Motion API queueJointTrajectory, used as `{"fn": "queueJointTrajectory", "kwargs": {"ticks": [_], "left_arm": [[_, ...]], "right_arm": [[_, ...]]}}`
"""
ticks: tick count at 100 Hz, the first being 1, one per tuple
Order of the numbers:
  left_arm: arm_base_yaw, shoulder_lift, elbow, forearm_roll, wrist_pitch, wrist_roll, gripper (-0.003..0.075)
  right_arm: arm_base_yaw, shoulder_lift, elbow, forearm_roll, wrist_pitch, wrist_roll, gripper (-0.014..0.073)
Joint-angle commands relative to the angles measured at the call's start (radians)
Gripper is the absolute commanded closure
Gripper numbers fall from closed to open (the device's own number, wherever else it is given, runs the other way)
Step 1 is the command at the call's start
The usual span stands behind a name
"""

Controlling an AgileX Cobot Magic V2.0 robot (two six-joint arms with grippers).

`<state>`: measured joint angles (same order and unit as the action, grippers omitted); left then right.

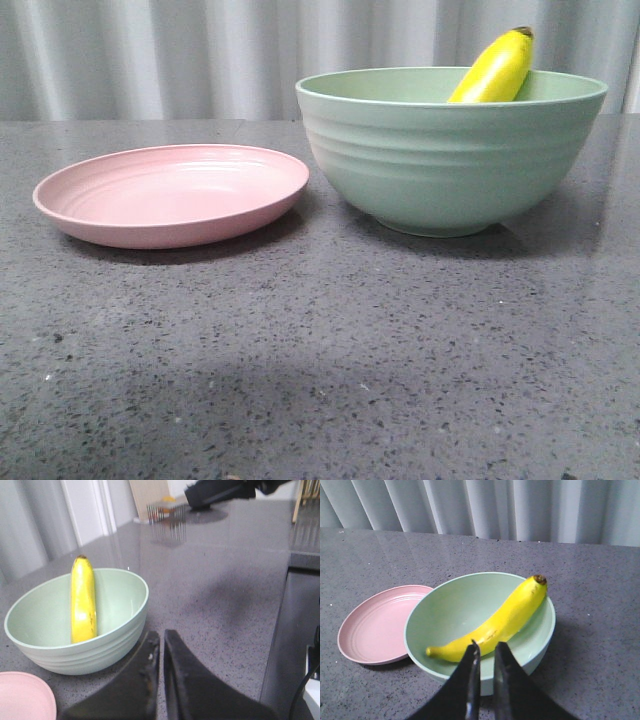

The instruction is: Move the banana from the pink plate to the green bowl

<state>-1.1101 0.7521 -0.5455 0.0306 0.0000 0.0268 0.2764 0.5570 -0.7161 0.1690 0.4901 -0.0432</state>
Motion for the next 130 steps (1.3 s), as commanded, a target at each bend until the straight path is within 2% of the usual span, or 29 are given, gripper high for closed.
{"fn": "queueJointTrajectory", "kwargs": {"ticks": [1, 14, 25, 47, 67, 130], "left_arm": [[0.003, -0.061, 0.041, 0.002, -0.168, -0.007, 0.0741], [0.003, -0.138, 0.149, 0.002, -0.228, -0.007, 0.0741], [0.003, -0.19, 0.222, 0.002, -0.247, -0.007, 0.0741], [0.003, -0.245, 0.292, -0.003, -0.26, -0.007, 0.0741], [0.003, -0.245, 0.296, -0.008, -0.265, -0.007, 0.0741], [0.003, -0.245, 0.298, -0.008, -0.265, -0.007, 0.0741]], "right_arm": [[-0.004, -0.05, 0.019, -0.009, -0.088, -0.005, 0.0617], [-0.004, -0.139, 0.104, -0.009, -0.128, -0.005, 0.0617], [-0.004, -0.209, 0.192, -0.009, -0.23, -0.005, 0.0617], [-0.004, -0.348, 0.328, -0.03, -0.361, -0.005, 0.0617], [-0.004, -0.423, 0.378, -0.054, -0.33, -0.005, 0.0617], [-0.004, -0.423, 0.38, -0.054, -0.318, -0.005, 0.0616]]}}
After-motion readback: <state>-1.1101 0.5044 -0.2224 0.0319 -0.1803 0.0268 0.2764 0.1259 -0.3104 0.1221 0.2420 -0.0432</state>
